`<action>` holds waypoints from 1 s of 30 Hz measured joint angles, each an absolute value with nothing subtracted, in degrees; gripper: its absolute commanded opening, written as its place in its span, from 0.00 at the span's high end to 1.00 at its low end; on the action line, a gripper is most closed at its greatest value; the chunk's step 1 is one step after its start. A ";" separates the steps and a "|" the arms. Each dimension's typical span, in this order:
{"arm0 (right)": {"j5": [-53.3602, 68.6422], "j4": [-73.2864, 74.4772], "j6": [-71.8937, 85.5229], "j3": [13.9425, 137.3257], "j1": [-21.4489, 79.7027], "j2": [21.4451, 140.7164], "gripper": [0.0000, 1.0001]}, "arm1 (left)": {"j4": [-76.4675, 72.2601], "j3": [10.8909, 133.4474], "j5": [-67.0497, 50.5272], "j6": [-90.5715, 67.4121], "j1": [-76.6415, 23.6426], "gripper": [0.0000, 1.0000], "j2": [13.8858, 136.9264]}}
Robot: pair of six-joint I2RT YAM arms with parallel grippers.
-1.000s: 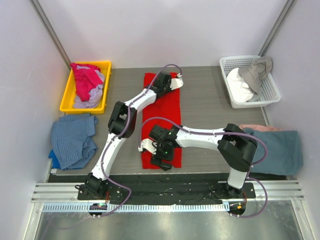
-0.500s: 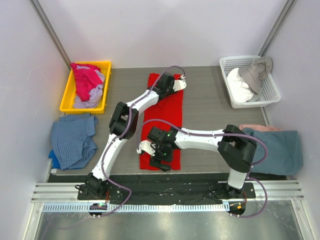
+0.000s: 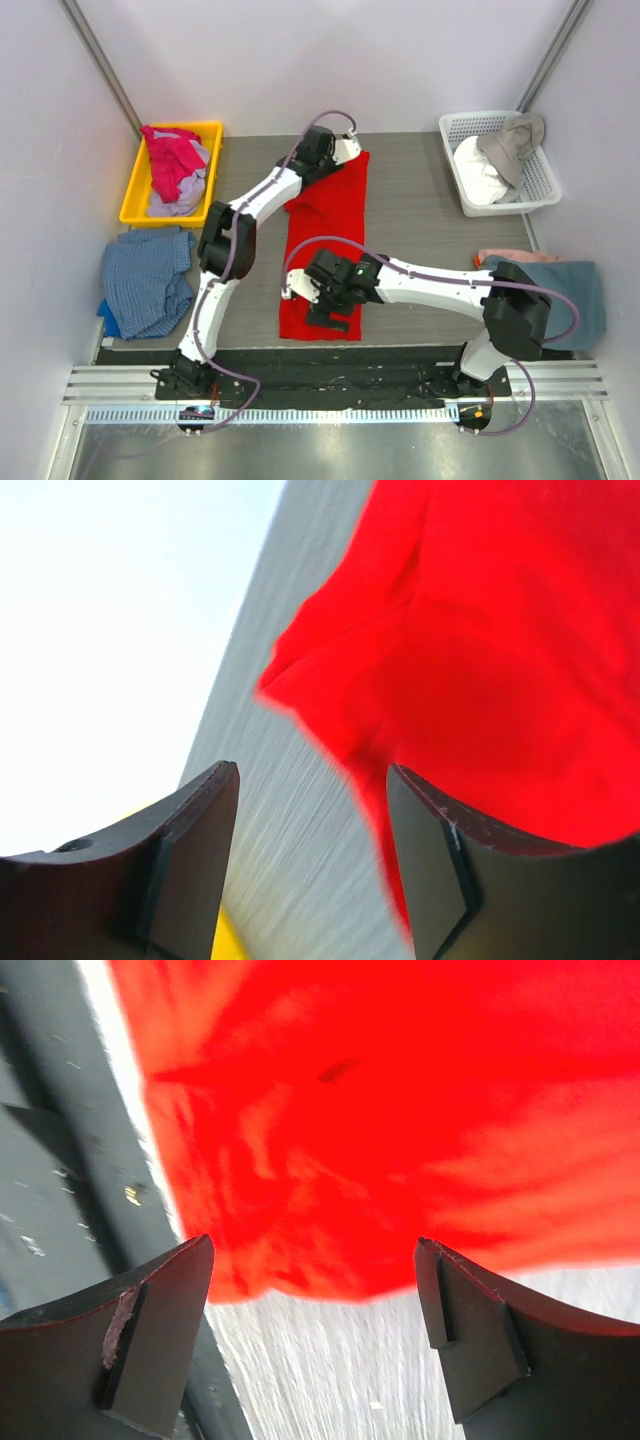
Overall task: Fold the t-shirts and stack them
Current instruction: Rotate the tshirt 90 degrees, then grab the bottom of the folded rectangular tshirt with both arms
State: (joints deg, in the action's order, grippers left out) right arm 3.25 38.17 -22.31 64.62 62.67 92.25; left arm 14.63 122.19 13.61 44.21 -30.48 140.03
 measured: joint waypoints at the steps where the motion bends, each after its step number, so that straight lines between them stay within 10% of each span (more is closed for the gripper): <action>1: 1.87 37.65 -22.31 63.64 62.67 91.24 0.09 | 15.03 119.94 13.58 43.75 -30.39 0.33 137.32; 13: -8.49 29.04 -20.27 49.12 57.84 77.14 0.11 | 23.59 78.56 6.24 35.94 -30.57 0.27 95.39; 30: -5.48 24.05 -19.29 41.74 57.69 74.00 0.18 | 36.36 53.19 -13.72 30.48 -35.35 0.32 82.30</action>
